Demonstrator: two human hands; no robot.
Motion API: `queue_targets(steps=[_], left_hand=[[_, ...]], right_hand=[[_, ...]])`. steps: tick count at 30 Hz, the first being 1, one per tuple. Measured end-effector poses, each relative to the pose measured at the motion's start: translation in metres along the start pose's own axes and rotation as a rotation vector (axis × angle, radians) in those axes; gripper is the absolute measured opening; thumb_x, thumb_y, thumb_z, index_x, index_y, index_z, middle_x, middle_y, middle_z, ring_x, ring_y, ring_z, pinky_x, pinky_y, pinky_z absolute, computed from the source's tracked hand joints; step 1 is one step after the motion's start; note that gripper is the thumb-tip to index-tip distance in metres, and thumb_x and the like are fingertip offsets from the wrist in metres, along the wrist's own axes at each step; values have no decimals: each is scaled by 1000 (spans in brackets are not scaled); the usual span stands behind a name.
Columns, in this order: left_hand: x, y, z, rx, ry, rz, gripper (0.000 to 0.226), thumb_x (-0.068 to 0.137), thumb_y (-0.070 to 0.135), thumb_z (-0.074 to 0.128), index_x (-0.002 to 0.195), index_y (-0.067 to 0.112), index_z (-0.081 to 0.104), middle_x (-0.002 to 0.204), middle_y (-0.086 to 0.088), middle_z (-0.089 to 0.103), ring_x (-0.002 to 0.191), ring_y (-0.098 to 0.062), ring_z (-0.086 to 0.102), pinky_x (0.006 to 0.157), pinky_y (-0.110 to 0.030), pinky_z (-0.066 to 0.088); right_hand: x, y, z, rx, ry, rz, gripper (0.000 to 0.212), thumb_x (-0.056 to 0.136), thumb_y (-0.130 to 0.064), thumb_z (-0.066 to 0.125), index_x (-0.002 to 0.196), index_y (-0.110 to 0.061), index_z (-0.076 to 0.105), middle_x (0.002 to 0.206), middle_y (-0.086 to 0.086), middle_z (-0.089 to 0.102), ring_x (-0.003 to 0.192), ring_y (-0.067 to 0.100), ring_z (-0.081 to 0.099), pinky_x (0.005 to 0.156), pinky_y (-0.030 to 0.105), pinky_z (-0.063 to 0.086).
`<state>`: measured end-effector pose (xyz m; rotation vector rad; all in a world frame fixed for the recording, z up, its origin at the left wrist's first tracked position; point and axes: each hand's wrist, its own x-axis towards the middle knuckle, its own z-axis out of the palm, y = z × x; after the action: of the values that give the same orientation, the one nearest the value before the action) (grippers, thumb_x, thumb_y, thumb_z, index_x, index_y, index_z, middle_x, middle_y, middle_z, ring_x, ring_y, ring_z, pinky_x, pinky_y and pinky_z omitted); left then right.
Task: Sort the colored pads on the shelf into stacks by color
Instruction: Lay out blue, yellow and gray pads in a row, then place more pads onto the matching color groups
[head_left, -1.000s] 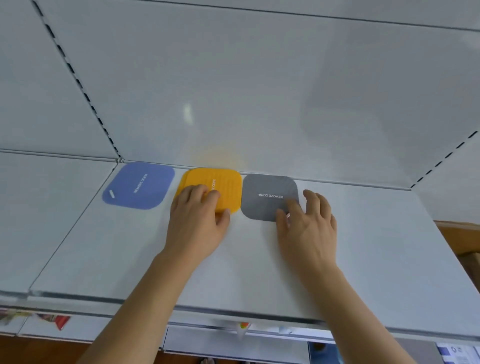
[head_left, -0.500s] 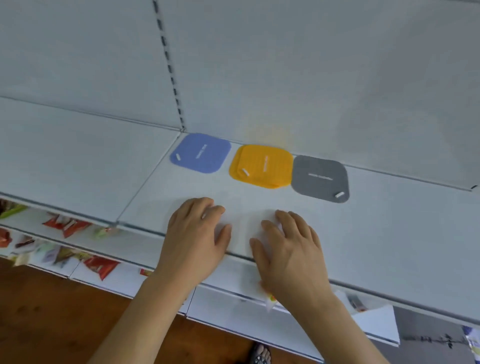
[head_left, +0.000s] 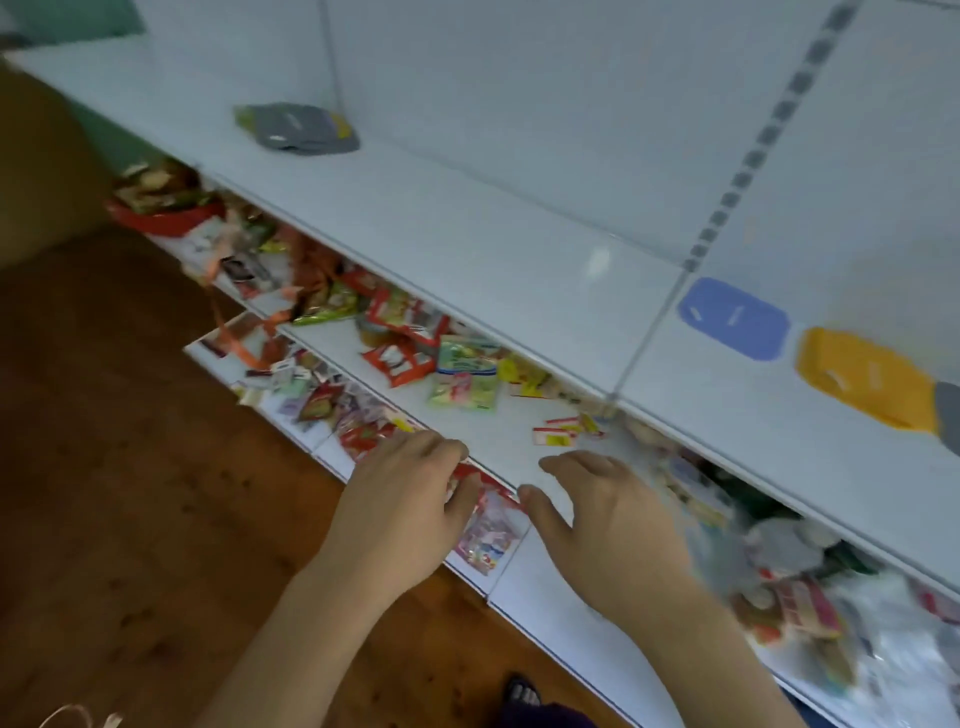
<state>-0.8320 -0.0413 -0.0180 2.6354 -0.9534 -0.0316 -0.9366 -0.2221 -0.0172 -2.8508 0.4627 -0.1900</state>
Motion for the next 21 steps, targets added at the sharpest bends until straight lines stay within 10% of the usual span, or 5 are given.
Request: queue_targets(steps=[21], left_hand=[[112,-301,-114,79,106,-500,41,105,51,46,139,33,61,143,10,61,135,-18,52,111,-38,47]], right_hand=[[298,-244,95,191,-2,-476,42,97,-51,49,113,-23,76,117,0,73,113,24,66,91,43,61]])
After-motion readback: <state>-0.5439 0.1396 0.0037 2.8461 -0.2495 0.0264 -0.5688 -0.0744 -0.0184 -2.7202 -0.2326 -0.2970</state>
